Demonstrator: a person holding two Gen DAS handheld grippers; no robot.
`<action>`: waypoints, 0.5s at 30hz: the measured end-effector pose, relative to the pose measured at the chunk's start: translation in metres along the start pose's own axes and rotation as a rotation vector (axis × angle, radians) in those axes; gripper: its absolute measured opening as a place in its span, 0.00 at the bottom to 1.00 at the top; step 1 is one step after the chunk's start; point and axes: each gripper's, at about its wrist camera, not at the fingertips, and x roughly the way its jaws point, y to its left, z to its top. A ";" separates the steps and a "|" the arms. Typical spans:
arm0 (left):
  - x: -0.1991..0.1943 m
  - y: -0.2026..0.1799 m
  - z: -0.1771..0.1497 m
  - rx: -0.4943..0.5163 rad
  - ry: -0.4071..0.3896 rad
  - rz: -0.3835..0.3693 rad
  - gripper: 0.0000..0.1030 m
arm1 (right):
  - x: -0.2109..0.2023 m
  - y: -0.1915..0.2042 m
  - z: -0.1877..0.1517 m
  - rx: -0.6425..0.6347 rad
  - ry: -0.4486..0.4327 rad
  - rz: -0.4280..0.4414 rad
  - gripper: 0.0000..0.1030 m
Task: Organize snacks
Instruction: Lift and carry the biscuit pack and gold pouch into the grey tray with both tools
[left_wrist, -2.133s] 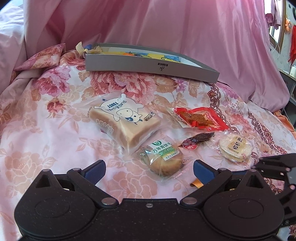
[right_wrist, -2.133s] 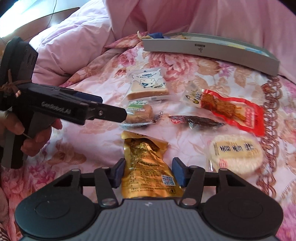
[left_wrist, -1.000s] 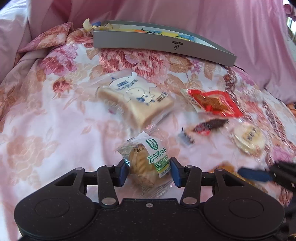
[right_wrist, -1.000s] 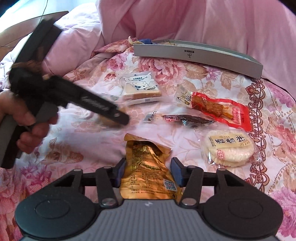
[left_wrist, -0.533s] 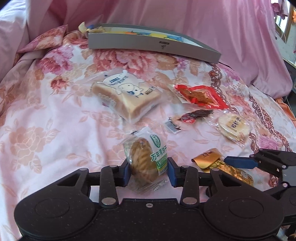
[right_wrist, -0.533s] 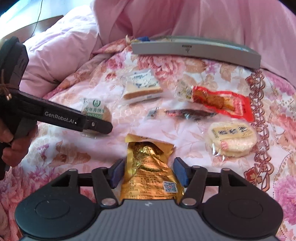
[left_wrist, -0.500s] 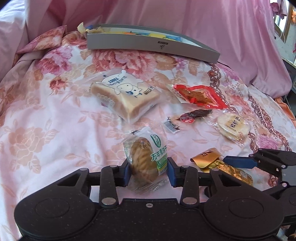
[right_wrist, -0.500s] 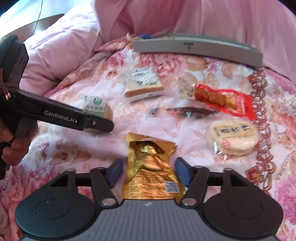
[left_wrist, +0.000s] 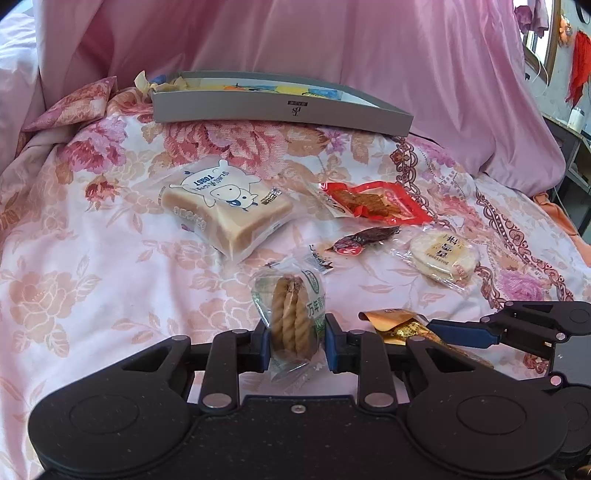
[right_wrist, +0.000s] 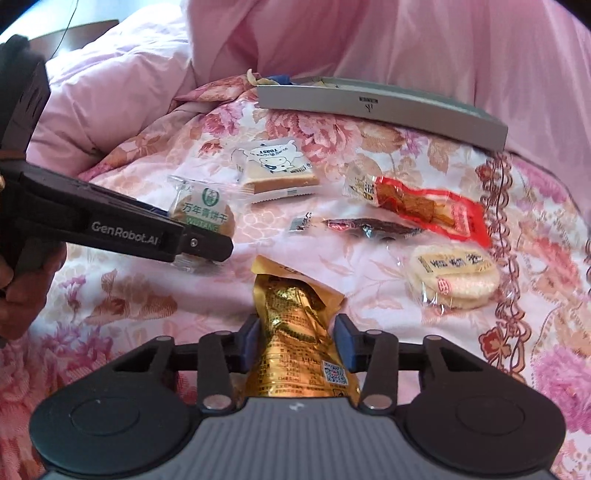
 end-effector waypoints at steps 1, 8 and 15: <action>0.000 0.000 0.000 -0.002 -0.002 -0.001 0.28 | -0.001 0.001 0.000 -0.009 -0.004 -0.002 0.39; -0.005 -0.003 0.000 0.000 -0.030 -0.018 0.28 | -0.006 0.004 0.001 -0.041 -0.025 -0.022 0.31; -0.005 -0.002 -0.001 -0.006 -0.030 -0.021 0.28 | -0.012 -0.002 0.006 -0.033 -0.053 -0.041 0.23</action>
